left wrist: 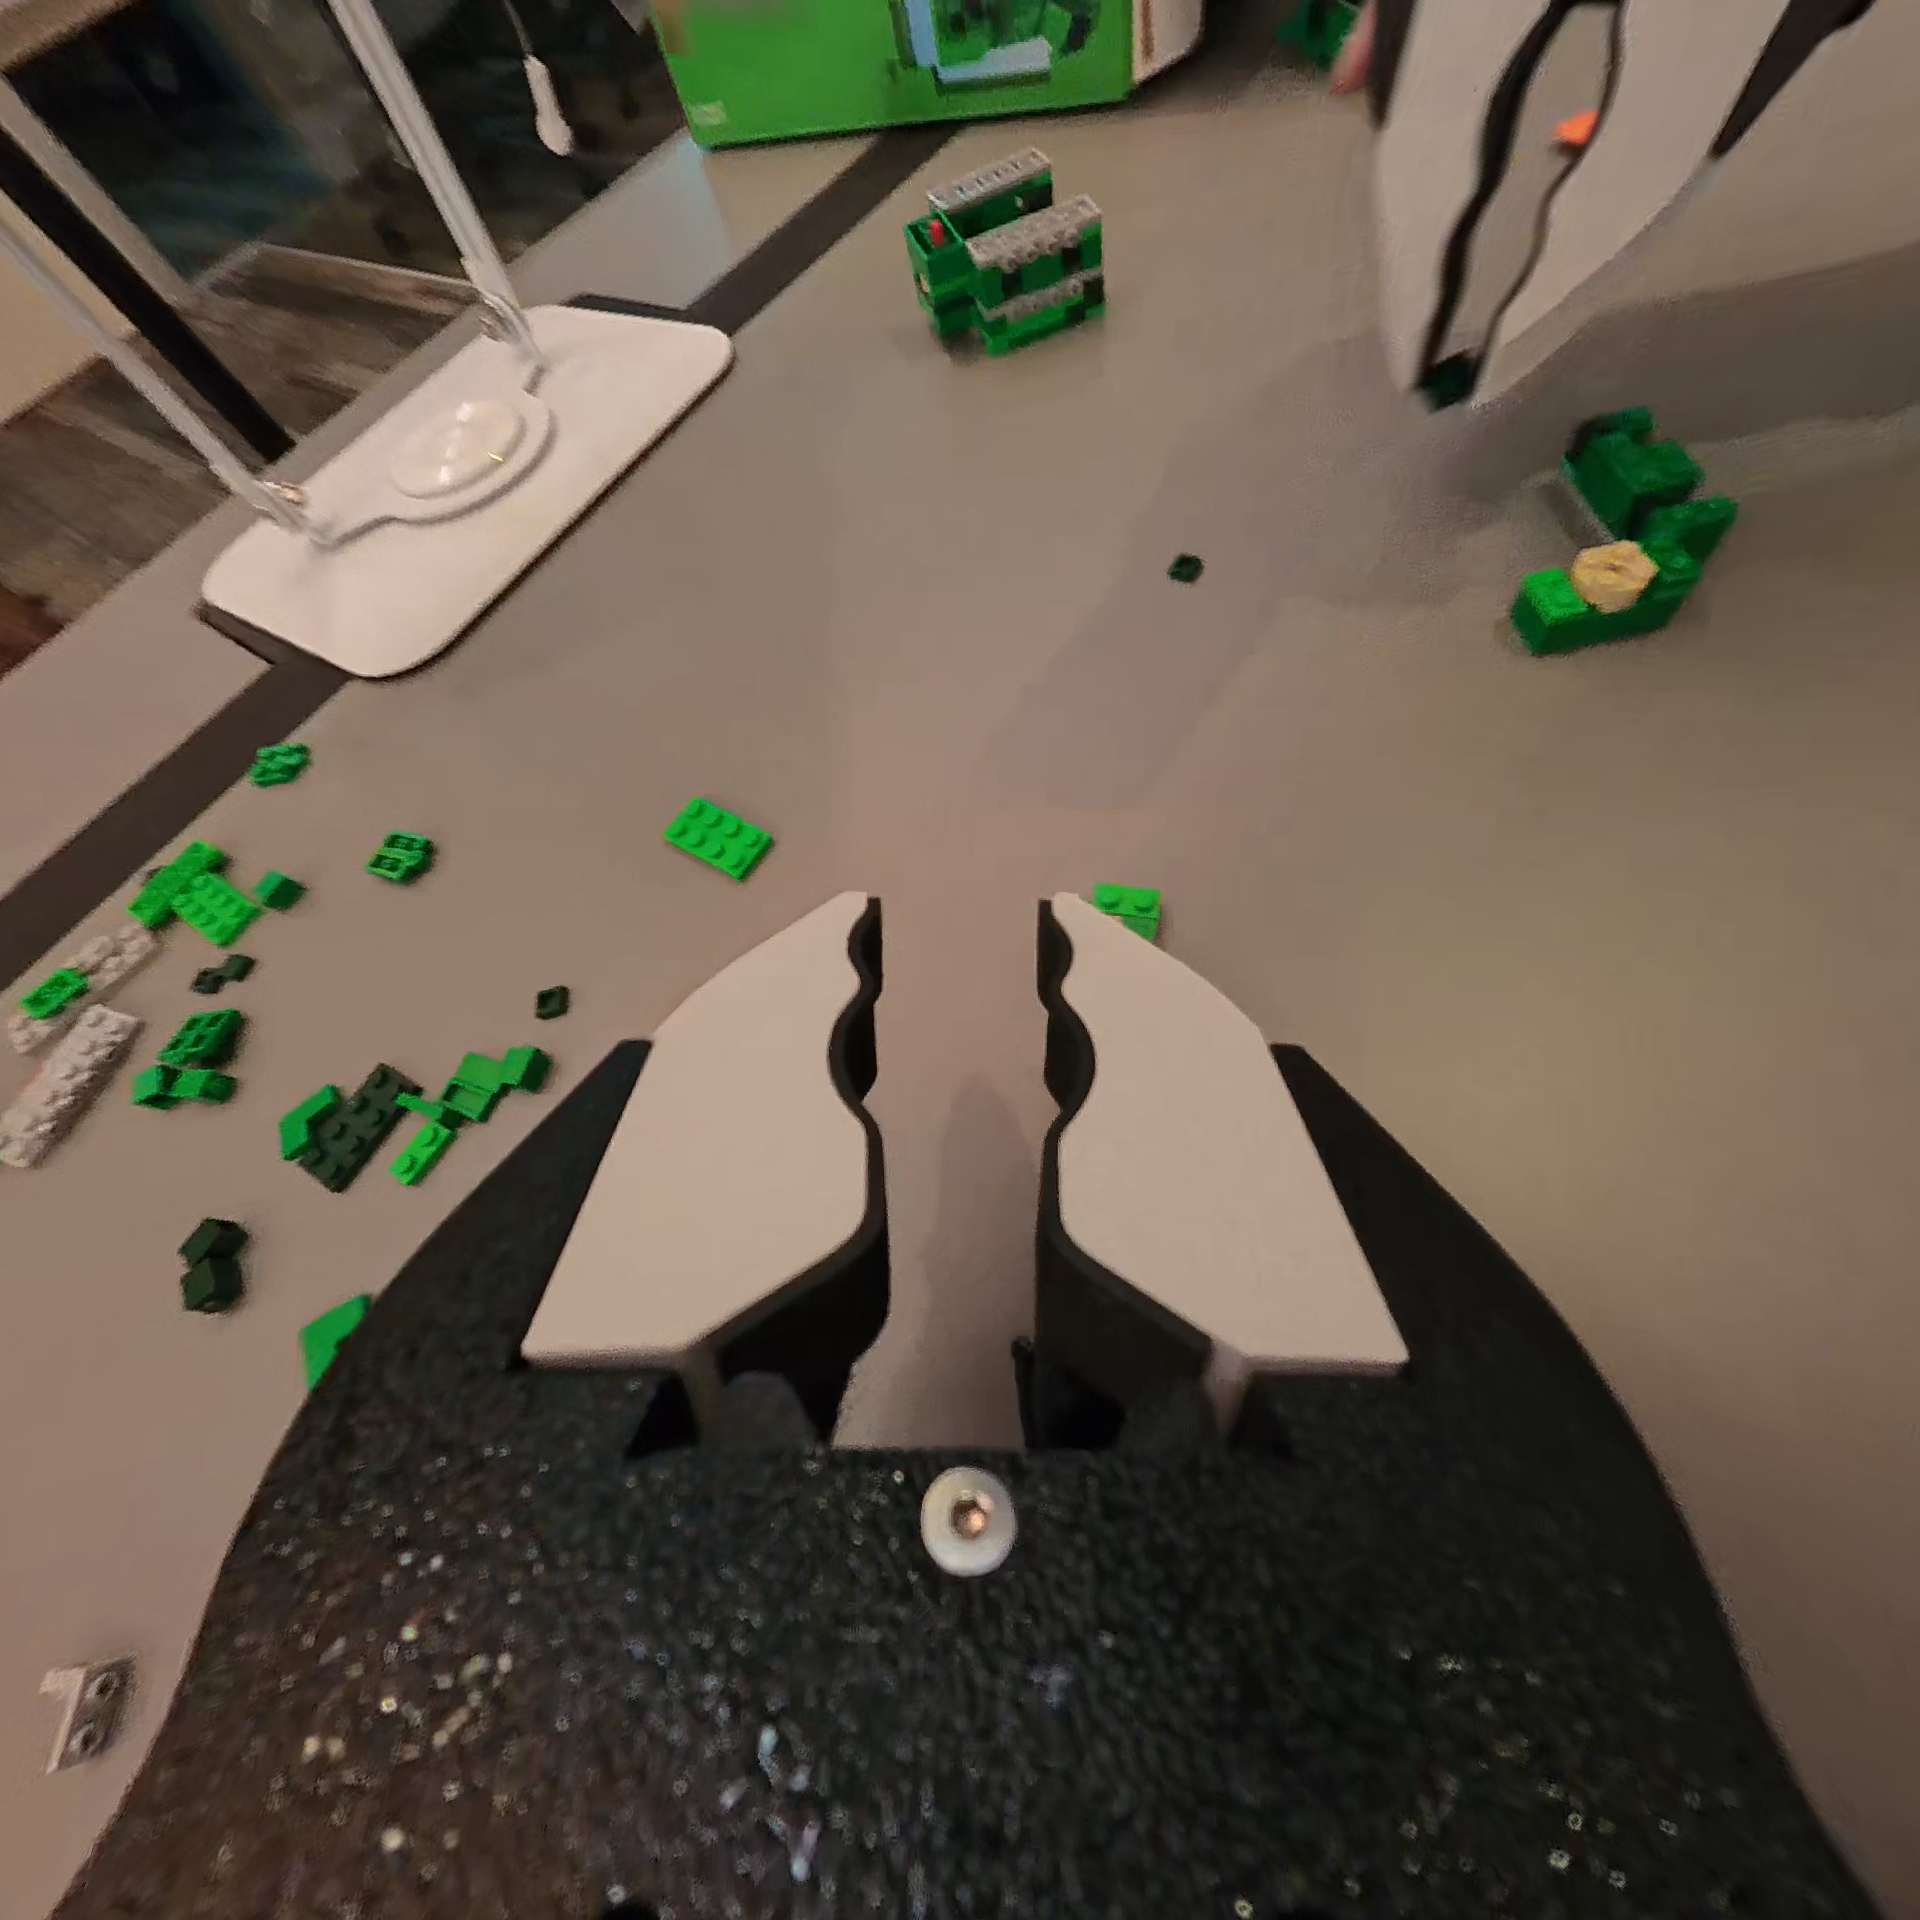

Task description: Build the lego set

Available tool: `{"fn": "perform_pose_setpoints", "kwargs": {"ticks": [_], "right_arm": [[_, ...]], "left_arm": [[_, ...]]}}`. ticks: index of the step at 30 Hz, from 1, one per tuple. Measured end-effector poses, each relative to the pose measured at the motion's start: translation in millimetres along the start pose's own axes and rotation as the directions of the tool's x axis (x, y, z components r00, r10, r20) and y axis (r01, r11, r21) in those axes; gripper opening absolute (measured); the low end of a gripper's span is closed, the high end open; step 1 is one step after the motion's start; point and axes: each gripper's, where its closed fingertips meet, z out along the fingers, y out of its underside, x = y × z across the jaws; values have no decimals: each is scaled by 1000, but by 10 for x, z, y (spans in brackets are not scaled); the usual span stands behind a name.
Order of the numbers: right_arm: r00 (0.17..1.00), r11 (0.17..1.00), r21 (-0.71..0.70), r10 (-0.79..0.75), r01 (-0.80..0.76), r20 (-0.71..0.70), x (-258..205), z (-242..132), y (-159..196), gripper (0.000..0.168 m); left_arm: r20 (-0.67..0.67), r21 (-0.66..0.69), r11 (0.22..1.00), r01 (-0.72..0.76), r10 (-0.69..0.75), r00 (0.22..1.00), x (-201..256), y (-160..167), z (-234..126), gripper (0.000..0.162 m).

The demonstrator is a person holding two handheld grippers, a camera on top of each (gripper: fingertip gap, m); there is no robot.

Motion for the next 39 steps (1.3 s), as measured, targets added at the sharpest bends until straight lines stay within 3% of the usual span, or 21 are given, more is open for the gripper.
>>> {"fn": "perform_pose_setpoints", "kwargs": {"ticks": [4,7,13,16,25,32,35,39], "right_arm": [[972,952,-257,203,-167,119,-4,-81,647,12],[945,877,-428,299,-218,132,-15,-91,962,12],[934,746,-635,341,-201,105,-20,-36,1176,12],[942,731,-660,320,-176,103,14,6,1173,12],[966,831,-526,251,-182,62,121,19,1048,20],[971,957,-162,233,-239,-56,192,-215,1030,20],[973,974,5,227,-227,-42,105,-146,986,15],[969,975,90,215,-205,-126,135,-73,1024,15]], "left_arm": [[60,71,997,29,-33,998,-106,-65,-52,27],[50,96,993,73,-78,996,-127,-73,-67,28],[31,58,996,67,-69,997,-76,-7,7,28],[25,16,999,50,-51,998,-45,57,64,30],[3,-14,999,40,-40,999,5,105,124,35],[-2,-15,999,34,-34,999,19,106,134,35],[-35,-16,1000,9,-9,999,84,99,149,38],[-164,17,998,-65,67,984,307,79,145,47]]}}
